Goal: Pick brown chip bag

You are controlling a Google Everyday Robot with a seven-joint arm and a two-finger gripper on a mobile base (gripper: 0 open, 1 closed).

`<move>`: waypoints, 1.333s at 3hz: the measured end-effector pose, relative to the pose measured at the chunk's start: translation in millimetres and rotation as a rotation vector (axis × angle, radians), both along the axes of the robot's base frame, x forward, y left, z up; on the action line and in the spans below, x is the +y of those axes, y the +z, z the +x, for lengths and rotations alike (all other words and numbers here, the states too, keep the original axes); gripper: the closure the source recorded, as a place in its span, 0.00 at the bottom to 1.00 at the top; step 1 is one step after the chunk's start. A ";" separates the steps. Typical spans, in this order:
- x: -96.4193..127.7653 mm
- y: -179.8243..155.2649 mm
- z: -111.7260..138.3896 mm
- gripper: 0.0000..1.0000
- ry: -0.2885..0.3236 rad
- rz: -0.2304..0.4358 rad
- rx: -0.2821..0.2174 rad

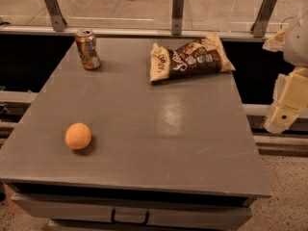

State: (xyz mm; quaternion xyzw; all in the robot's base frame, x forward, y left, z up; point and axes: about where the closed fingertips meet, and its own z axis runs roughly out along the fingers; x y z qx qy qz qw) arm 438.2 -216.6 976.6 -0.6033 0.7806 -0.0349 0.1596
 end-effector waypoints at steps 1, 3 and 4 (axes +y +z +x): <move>0.2 0.7 1.5 0.00 0.002 0.002 -0.005; -6.5 -19.8 103.9 0.00 0.028 0.091 -0.126; -0.6 -40.1 173.7 0.00 0.017 0.179 -0.173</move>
Offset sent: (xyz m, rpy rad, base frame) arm 0.0989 -0.0094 -0.0228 0.0616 -0.1232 0.0575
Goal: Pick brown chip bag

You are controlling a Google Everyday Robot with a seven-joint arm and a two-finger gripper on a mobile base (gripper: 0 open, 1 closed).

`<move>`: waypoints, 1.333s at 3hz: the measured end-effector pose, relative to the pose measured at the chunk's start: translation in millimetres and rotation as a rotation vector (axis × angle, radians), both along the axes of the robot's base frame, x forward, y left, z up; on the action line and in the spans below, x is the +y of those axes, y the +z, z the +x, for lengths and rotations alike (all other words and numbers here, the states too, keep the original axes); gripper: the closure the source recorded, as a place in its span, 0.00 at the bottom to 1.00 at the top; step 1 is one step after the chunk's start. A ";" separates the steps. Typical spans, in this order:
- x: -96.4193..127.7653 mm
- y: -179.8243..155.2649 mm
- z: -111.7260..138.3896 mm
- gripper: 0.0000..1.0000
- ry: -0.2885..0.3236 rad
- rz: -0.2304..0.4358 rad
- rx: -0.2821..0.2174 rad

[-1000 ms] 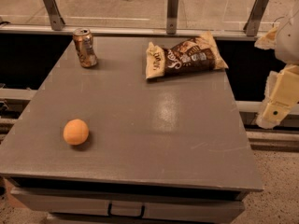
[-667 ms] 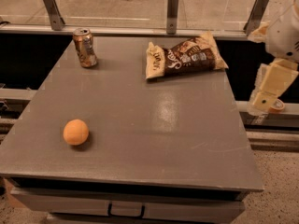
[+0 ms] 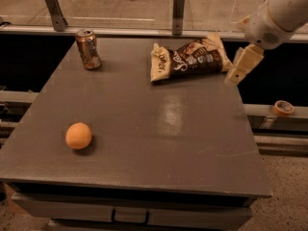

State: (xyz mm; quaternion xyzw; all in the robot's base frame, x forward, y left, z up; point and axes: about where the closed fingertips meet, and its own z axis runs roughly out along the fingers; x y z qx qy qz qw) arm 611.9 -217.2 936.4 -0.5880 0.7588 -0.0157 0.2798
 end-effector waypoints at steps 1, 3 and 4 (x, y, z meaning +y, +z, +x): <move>14.0 -28.2 59.6 0.00 -0.004 0.068 -0.019; 30.4 -82.6 124.5 0.18 -0.040 0.155 -0.005; 30.0 -82.0 134.2 0.41 -0.042 0.181 -0.012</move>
Offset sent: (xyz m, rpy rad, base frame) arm 0.1519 0.0354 -0.0929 0.1826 -0.0155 -0.0564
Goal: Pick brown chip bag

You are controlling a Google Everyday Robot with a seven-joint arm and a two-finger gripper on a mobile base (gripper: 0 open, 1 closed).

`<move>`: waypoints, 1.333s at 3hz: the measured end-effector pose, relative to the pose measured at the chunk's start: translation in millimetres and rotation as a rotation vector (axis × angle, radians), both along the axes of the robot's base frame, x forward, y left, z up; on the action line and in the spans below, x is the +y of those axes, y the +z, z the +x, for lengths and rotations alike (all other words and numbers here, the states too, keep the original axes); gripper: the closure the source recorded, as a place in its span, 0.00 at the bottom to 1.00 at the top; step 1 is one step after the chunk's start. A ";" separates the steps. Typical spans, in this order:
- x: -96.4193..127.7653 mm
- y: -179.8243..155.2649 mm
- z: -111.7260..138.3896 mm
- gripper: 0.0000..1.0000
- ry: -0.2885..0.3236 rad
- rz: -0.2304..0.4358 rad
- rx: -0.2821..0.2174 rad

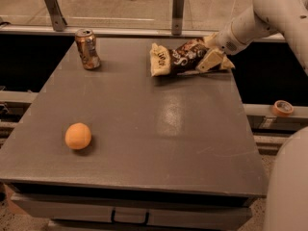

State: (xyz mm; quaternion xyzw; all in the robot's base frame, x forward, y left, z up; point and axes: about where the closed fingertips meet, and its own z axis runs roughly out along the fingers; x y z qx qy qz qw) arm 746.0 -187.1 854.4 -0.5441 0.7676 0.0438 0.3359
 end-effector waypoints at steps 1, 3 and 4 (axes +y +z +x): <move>5.1 28.8 -5.7 0.65 0.029 0.042 -0.026; 55.6 120.4 -68.5 1.00 0.205 0.211 -0.086; 88.7 162.9 -106.5 1.00 0.314 0.329 -0.106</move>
Offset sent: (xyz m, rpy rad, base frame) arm -0.0706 0.0493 0.1441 0.2038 -0.1060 0.1889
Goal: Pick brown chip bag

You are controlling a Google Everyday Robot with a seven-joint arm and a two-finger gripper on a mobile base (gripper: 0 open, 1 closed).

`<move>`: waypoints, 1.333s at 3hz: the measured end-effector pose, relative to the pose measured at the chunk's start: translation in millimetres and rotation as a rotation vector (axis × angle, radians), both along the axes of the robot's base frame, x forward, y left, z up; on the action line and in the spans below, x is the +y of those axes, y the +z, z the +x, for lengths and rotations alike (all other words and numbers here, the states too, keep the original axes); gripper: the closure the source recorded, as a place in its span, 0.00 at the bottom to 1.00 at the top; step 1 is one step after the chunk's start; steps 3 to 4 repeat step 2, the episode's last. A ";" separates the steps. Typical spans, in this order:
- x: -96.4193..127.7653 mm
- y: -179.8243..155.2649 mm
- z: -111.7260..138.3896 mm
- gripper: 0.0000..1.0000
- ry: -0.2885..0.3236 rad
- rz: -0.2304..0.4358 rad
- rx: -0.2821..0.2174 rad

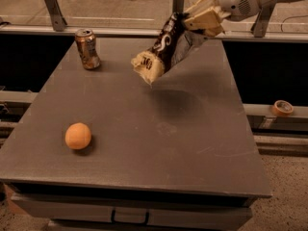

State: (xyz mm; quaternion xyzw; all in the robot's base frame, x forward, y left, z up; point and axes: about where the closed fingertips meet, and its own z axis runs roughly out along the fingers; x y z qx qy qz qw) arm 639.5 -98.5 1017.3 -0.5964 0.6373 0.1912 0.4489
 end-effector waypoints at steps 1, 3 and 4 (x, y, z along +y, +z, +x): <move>30.9 42.1 -33.7 1.00 0.084 0.075 -0.008; 31.0 42.0 -33.7 1.00 0.085 0.075 -0.008; 31.0 42.0 -33.7 1.00 0.085 0.075 -0.008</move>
Offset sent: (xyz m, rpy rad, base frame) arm -0.0290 0.0257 0.0361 0.0628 -0.0078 0.0714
